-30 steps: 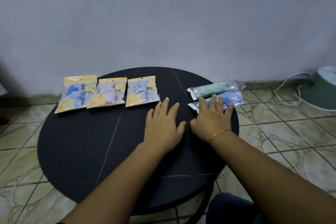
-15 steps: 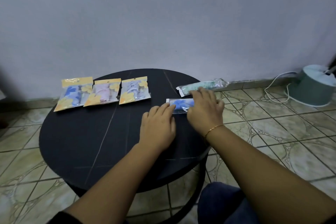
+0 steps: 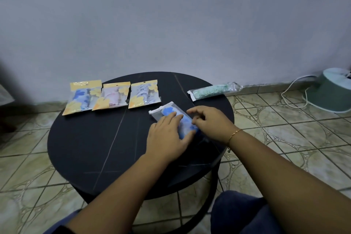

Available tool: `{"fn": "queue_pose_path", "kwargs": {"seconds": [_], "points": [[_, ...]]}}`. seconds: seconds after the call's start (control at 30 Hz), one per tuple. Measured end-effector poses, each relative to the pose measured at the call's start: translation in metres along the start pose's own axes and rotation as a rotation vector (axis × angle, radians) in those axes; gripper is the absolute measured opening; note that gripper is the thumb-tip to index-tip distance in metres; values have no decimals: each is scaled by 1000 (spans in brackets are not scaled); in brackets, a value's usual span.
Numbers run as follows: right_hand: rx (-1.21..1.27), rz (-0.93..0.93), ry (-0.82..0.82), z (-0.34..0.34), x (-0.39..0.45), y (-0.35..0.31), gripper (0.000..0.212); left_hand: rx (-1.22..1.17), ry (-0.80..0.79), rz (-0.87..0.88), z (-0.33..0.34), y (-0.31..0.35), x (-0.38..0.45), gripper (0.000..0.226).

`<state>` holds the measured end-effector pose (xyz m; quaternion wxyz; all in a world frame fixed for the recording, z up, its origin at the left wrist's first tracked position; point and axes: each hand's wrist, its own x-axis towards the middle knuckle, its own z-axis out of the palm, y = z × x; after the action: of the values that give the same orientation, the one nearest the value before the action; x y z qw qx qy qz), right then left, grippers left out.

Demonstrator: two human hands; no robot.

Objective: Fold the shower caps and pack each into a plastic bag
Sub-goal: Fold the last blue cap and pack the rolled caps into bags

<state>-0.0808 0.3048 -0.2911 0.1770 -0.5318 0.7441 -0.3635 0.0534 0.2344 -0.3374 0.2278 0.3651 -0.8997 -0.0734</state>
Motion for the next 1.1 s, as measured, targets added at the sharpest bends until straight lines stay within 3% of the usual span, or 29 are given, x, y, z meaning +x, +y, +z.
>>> {"fn": "queue_pose_path", "kwargs": {"seconds": [0.1, 0.23, 0.33, 0.43, 0.6, 0.83, 0.97, 1.1], "points": [[101, 9, -39, -1, 2, 2, 41, 72, -97, 20, -3, -6, -1, 86], [-102, -14, -234, 2, 3, 12, 65, 23, -192, 46, -5, -16, 0, 92], [-140, -40, -279, 8, 1, 10, 76, -37, -219, 61, -6, -21, -1, 94], [-229, -127, -203, 14, 0, 5, 72, -111, -217, 67, -5, -23, -3, 102], [-398, -226, -66, 25, 2, 4, 45, -254, -236, 15, -3, -26, -4, 117], [-456, -301, 138, 42, -3, 11, 27, -162, -291, 41, -3, -30, -3, 106], [-369, -274, 38, 36, -3, 11, 36, -34, -240, 93, -3, -38, -7, 96], [-223, -242, -59, 23, -11, 10, 46, -104, -122, 167, -6, -44, -13, 94]]}}
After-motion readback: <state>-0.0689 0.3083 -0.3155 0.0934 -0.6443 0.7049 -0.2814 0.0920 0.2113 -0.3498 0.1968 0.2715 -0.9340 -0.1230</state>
